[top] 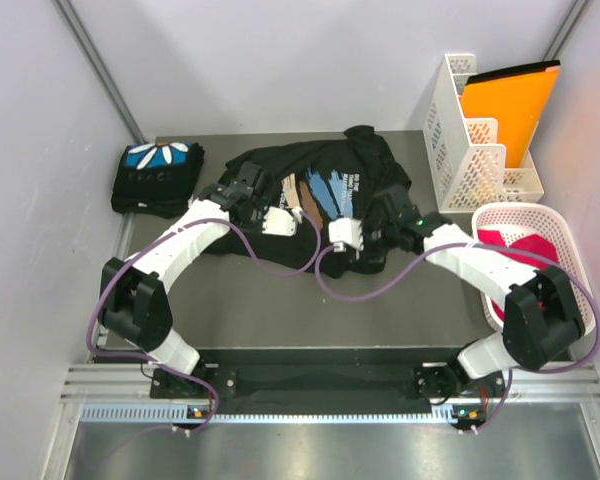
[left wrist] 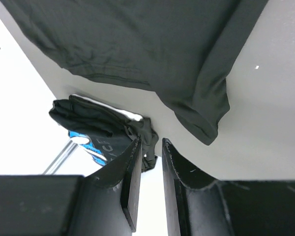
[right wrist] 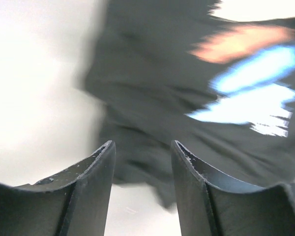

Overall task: Fold and stack the t-shirts
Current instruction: Flatten the tshirt out

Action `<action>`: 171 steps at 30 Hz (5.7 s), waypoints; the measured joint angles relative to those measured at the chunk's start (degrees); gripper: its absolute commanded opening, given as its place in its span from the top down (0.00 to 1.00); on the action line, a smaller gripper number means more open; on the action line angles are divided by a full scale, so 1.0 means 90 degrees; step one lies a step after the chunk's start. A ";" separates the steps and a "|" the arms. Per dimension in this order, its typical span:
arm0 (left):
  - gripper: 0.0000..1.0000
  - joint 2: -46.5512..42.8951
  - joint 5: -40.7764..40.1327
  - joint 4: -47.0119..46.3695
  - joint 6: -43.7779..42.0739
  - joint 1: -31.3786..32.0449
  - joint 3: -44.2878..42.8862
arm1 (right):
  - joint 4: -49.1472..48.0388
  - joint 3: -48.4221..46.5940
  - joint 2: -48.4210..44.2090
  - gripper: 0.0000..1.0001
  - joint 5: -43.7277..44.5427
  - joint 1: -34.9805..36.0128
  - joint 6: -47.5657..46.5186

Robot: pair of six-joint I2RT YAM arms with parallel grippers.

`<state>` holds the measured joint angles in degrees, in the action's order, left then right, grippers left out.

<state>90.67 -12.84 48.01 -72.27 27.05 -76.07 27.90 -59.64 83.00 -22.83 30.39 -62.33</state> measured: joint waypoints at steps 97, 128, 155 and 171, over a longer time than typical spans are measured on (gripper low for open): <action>0.70 0.0032 -0.0342 -0.1552 0.0391 -0.0180 0.0257 | -0.1984 -0.1535 0.2606 0.58 0.1904 0.1236 -0.1447; 0.70 0.0323 -0.0347 -0.1498 0.0347 -0.0124 -0.0102 | 0.0063 -0.0568 0.2023 0.59 0.1241 0.0357 -0.1819; 0.71 0.0612 -0.0347 -0.1477 0.0376 -0.0019 -0.0323 | -0.1644 -0.1158 0.2412 0.81 0.1780 0.0325 -0.1732; 0.71 0.0612 -0.0347 -0.1469 0.0410 0.0024 -0.0323 | -0.3381 -0.1270 0.2834 0.63 0.2773 0.0260 -0.0947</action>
<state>96.18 -15.97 34.79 -68.58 27.27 -78.98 -2.52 -71.07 108.51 2.13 32.73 -70.85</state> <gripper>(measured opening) 0.295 0.315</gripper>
